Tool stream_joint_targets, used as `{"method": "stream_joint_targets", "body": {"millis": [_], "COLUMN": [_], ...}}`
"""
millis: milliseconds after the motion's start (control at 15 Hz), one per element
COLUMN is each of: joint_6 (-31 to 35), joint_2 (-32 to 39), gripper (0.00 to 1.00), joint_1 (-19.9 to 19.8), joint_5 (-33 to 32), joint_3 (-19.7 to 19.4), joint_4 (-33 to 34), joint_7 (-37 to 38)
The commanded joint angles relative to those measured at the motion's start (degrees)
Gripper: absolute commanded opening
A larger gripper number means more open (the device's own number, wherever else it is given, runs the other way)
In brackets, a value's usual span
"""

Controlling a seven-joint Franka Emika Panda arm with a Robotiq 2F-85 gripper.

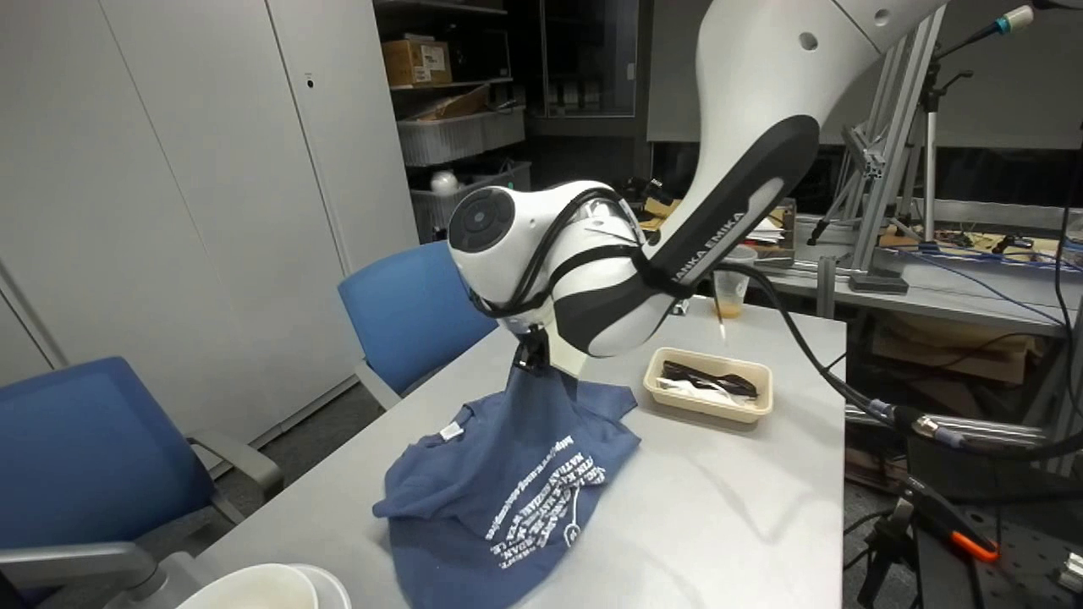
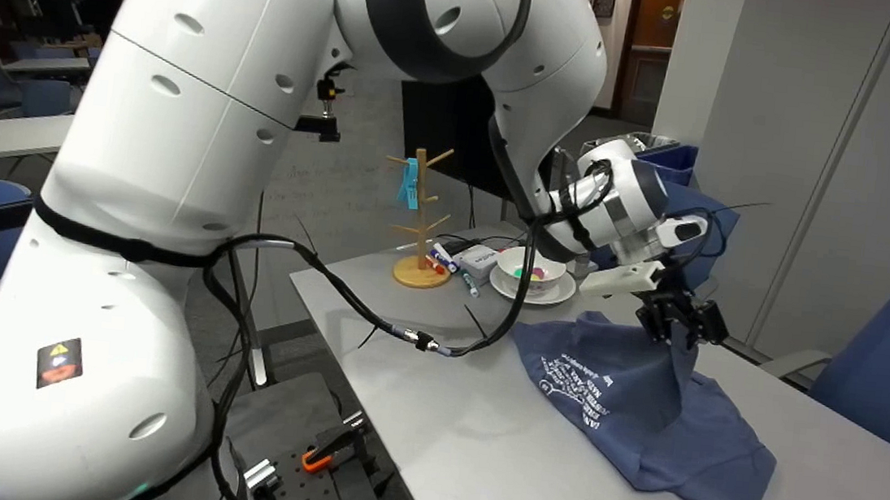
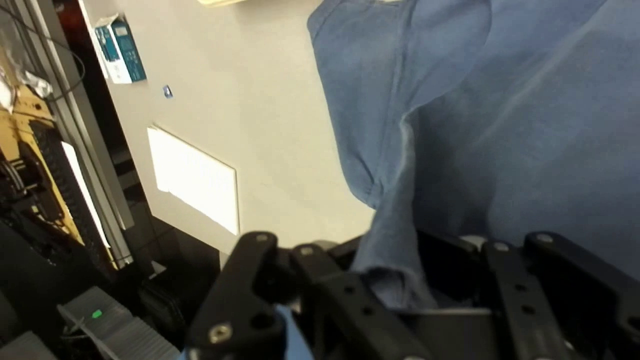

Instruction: Fold the T-shit on the table

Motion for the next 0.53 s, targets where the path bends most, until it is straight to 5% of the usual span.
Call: {"method": "stream_joint_targets", "body": {"millis": [0,467], "joint_6": [-0.5,1.6], "joint_2": [2.2,6.4], "gripper": [0.00,0.00], "joint_1": [-0.7,3.3], "joint_5": [6.0,8.5], "joint_3": [-1.1,-6.2], "joint_4": [4.9,10.8], "joint_7": [0.6,16.6]}}
